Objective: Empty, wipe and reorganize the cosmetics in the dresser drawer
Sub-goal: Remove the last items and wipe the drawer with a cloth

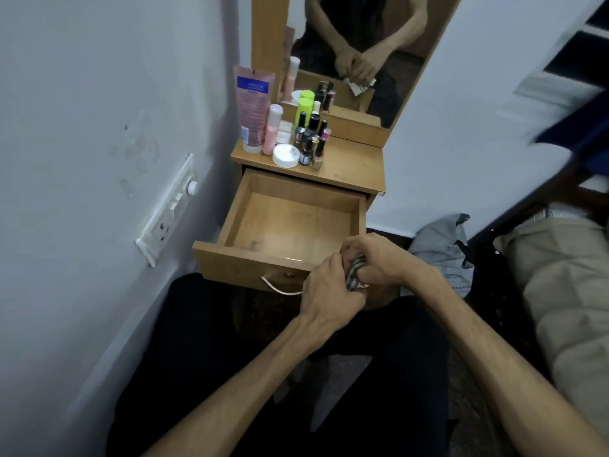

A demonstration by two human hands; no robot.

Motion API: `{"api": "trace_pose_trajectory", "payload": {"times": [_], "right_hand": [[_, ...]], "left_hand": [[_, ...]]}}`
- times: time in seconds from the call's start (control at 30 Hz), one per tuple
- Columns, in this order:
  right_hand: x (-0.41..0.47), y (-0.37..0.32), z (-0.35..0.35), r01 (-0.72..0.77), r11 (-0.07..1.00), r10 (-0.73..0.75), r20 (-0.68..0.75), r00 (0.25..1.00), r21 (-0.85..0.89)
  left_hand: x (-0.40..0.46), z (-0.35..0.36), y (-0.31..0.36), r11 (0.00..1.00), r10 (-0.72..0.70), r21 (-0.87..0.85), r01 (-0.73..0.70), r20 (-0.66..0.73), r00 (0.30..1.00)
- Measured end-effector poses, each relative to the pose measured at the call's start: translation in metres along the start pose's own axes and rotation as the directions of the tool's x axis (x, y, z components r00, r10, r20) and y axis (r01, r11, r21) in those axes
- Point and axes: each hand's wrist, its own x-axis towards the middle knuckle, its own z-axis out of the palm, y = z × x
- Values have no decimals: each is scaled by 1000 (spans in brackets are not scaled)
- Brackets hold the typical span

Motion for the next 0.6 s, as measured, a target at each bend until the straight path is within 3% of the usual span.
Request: {"api": "trace_pose_trajectory", "payload": {"times": [0.23, 0.33, 0.47, 0.6], "right_hand": [[-45, 63, -2, -74, 976, 99, -114, 988, 205], [-54, 86, -9, -13, 929, 125, -280, 952, 370], [-31, 112, -10, 121, 837, 278, -605, 746, 534], [11, 141, 7, 153, 771, 416, -671, 613, 618]], "left_hand": [[20, 25, 42, 986, 127, 86, -144, 175, 976], [48, 19, 64, 959, 213, 149, -240, 175, 961], [117, 13, 90, 871, 352, 322, -371, 119, 929], [178, 24, 100, 585, 430, 596, -549, 346, 834]]}}
